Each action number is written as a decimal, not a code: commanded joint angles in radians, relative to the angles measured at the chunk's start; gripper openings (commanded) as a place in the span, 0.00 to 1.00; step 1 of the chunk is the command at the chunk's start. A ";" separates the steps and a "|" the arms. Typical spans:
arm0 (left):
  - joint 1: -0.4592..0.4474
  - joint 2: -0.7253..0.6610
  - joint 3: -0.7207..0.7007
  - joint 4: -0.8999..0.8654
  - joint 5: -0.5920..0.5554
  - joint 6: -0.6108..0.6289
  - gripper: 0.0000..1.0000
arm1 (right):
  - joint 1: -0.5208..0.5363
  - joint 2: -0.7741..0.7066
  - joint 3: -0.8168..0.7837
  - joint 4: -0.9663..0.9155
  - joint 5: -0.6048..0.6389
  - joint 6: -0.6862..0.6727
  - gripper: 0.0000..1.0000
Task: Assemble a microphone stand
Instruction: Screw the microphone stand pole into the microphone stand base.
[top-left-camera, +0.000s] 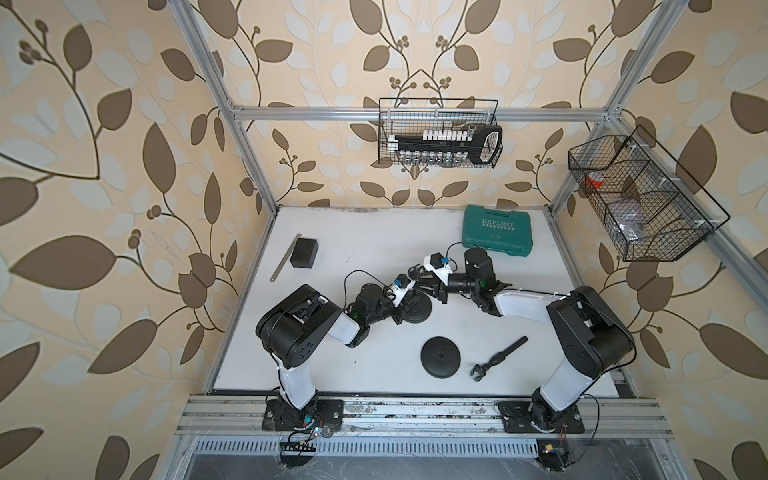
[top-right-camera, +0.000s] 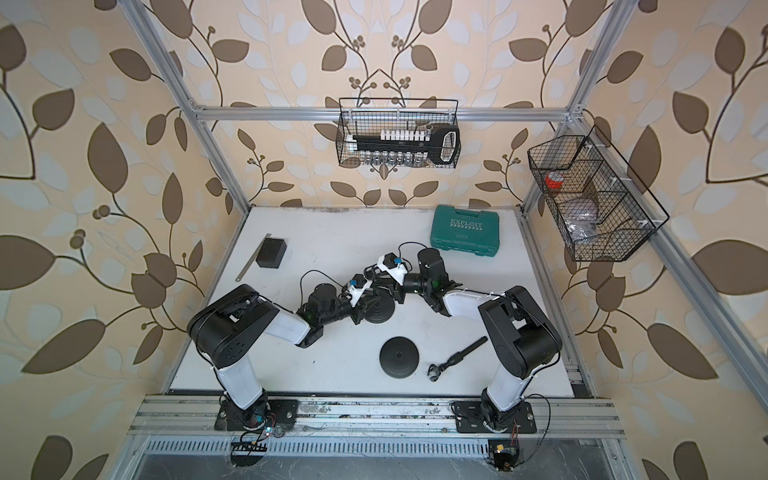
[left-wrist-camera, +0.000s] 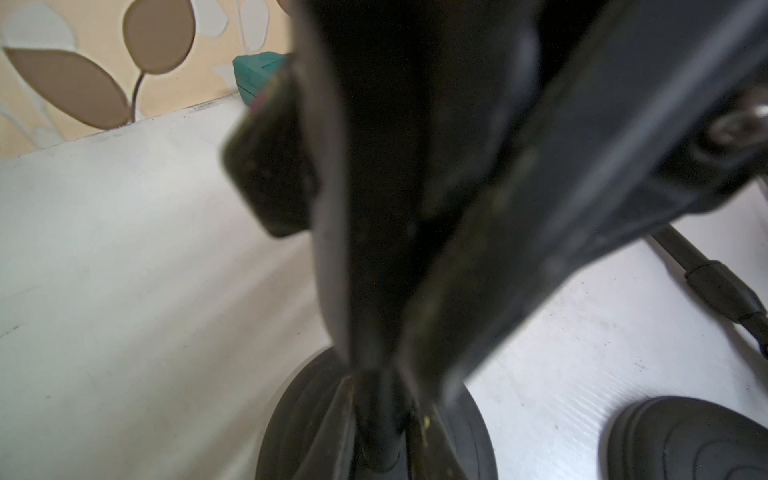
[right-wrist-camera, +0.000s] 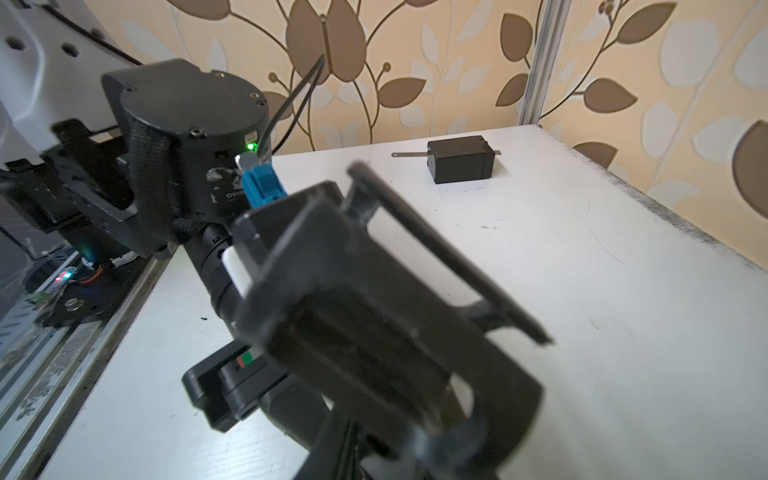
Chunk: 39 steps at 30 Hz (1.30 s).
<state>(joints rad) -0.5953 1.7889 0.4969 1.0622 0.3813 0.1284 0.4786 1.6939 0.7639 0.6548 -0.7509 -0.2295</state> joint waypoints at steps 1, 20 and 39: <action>-0.013 -0.007 0.005 -0.016 0.017 -0.008 0.27 | 0.047 0.017 -0.085 0.049 0.213 0.022 0.00; -0.012 -0.031 -0.003 0.035 0.004 -0.060 0.22 | 0.336 0.037 -0.249 0.237 0.861 0.223 0.00; -0.012 -0.047 0.005 0.071 -0.048 -0.083 0.26 | 0.386 0.031 -0.248 0.242 0.848 0.272 0.00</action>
<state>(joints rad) -0.5964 1.7878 0.4847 1.0771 0.3576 0.0689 0.8349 1.6955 0.5552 1.0840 0.2298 0.0490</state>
